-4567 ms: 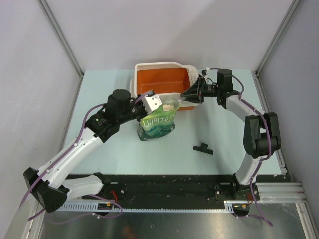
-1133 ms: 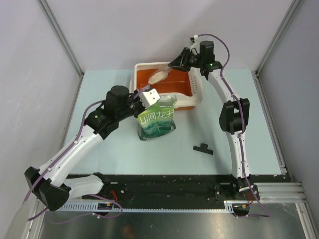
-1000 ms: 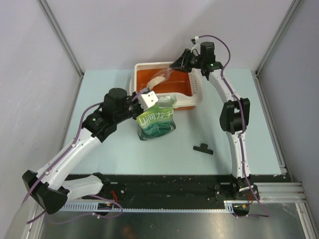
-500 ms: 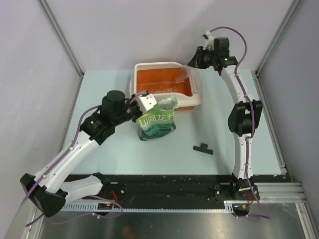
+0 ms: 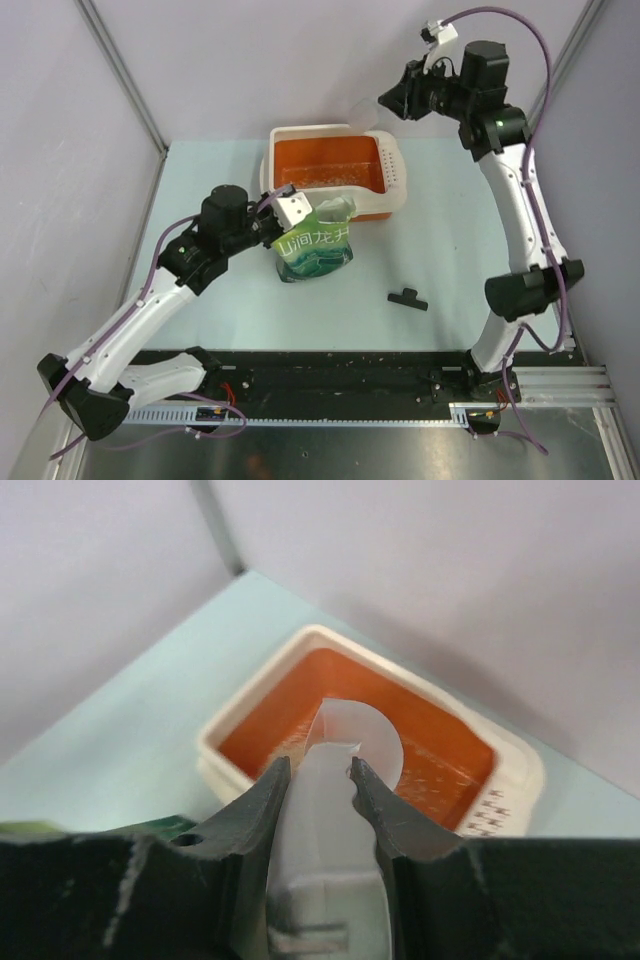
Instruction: Fill the litter box with clean litter
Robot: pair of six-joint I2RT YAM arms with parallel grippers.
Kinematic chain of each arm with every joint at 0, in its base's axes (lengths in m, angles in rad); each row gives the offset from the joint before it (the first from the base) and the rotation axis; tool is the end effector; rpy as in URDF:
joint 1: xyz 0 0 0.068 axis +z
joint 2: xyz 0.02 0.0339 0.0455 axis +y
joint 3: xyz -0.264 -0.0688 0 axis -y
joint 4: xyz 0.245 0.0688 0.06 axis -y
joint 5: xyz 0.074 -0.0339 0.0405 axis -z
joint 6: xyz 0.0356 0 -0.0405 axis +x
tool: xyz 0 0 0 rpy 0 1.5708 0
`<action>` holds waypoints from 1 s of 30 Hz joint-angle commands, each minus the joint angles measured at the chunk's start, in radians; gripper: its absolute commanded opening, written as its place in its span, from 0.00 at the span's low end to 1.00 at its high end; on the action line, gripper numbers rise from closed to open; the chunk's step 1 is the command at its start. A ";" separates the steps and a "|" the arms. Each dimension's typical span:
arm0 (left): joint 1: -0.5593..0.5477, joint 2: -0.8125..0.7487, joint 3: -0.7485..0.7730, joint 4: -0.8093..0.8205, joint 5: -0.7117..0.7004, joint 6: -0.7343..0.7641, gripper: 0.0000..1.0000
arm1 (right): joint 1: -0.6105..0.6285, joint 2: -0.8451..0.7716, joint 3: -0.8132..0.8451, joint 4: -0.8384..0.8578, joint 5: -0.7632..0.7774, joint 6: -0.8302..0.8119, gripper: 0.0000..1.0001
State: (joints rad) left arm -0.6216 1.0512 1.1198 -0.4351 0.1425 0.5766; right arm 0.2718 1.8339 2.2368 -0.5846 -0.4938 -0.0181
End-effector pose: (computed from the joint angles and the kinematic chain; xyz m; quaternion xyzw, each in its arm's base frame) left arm 0.1850 -0.1388 0.3802 0.4968 0.6561 -0.0714 0.5635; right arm 0.3751 0.1221 0.5006 -0.2624 0.7146 0.2648 0.5919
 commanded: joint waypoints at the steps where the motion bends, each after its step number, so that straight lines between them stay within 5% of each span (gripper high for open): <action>1: -0.004 -0.071 0.008 0.104 -0.014 0.023 0.00 | 0.055 -0.102 -0.045 -0.105 -0.193 0.079 0.00; 12: -0.015 -0.083 -0.005 0.108 -0.030 0.026 0.00 | 0.136 -0.211 -0.264 -0.224 -0.293 -0.065 0.00; 30: -0.017 -0.072 -0.011 0.128 -0.041 0.026 0.00 | 0.221 -0.223 -0.155 -0.494 -0.230 -0.491 0.00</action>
State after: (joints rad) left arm -0.6384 1.0199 1.0916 -0.4263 0.1253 0.5842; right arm 0.4469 1.6485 2.0541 -0.9855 -0.7483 -0.3618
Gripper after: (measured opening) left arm 0.005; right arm 0.312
